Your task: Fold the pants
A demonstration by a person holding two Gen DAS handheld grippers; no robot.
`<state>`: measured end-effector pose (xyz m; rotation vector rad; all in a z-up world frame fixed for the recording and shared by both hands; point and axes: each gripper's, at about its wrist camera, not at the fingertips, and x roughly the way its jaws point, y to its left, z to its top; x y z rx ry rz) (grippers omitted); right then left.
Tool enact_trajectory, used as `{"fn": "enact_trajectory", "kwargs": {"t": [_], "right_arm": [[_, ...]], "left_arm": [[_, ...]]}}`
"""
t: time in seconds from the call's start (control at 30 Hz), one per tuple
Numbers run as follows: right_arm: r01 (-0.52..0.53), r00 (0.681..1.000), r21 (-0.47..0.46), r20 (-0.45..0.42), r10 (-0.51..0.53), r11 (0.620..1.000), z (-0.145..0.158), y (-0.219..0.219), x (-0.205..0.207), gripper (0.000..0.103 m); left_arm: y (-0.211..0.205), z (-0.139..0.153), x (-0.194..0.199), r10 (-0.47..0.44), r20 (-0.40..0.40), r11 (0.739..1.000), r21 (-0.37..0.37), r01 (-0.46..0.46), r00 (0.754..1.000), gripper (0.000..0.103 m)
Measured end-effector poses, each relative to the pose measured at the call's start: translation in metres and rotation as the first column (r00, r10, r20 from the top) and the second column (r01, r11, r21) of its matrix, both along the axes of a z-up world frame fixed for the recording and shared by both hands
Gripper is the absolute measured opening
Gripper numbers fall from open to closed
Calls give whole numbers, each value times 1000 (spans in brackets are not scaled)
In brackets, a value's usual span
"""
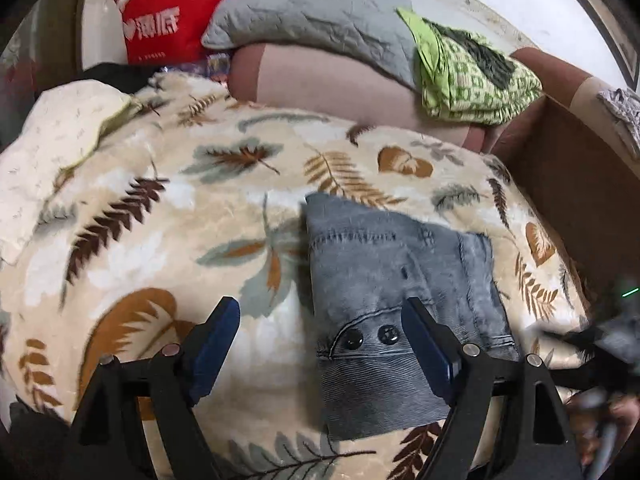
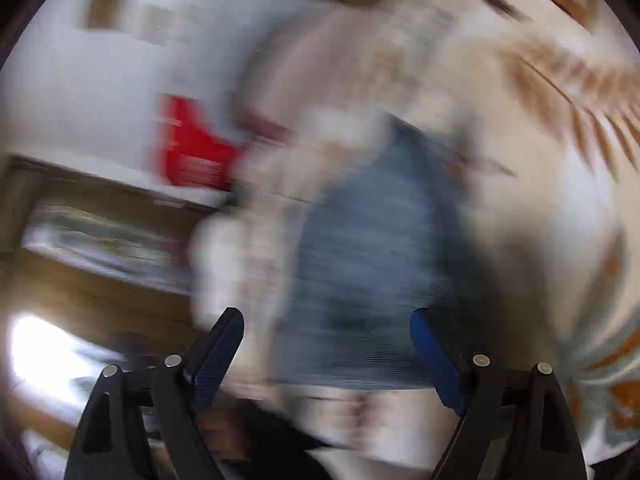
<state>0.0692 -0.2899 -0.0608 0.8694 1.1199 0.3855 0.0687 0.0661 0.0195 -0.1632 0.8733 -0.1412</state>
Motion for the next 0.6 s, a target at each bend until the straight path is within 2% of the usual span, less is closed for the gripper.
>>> {"fn": "enact_trajectory", "kwargs": {"t": [0.03, 0.1, 0.17, 0.27, 0.4, 0.5, 0.6], "right_arm": [[44, 997, 40, -58, -41, 998, -19, -5, -3, 78], [87, 996, 91, -35, -84, 992, -10, -14, -10, 78], [92, 996, 19, 9, -92, 996, 11, -16, -11, 78], [74, 997, -60, 40, -71, 995, 27, -11, -7, 78], [27, 999, -175, 23, -23, 984, 27, 9, 3, 78], [1, 1000, -293, 19, 5, 956, 23, 25, 8, 78], [-18, 998, -328, 46, 35, 945, 27, 39, 11, 78]], "left_arm": [[-8, -9, 5, -26, -34, 999, 30, 27, 999, 83], [-24, -30, 7, -90, -99, 993, 72, 97, 991, 83], [-28, -41, 5, -89, -103, 990, 101, 100, 991, 83], [-23, -44, 5, -83, -97, 995, 45, 88, 992, 84], [-17, -48, 4, -80, -102, 997, -1, 80, 992, 86], [-18, -51, 6, -76, -99, 997, -6, 76, 992, 86], [-18, -52, 7, -78, -94, 997, -3, 79, 993, 86]]}}
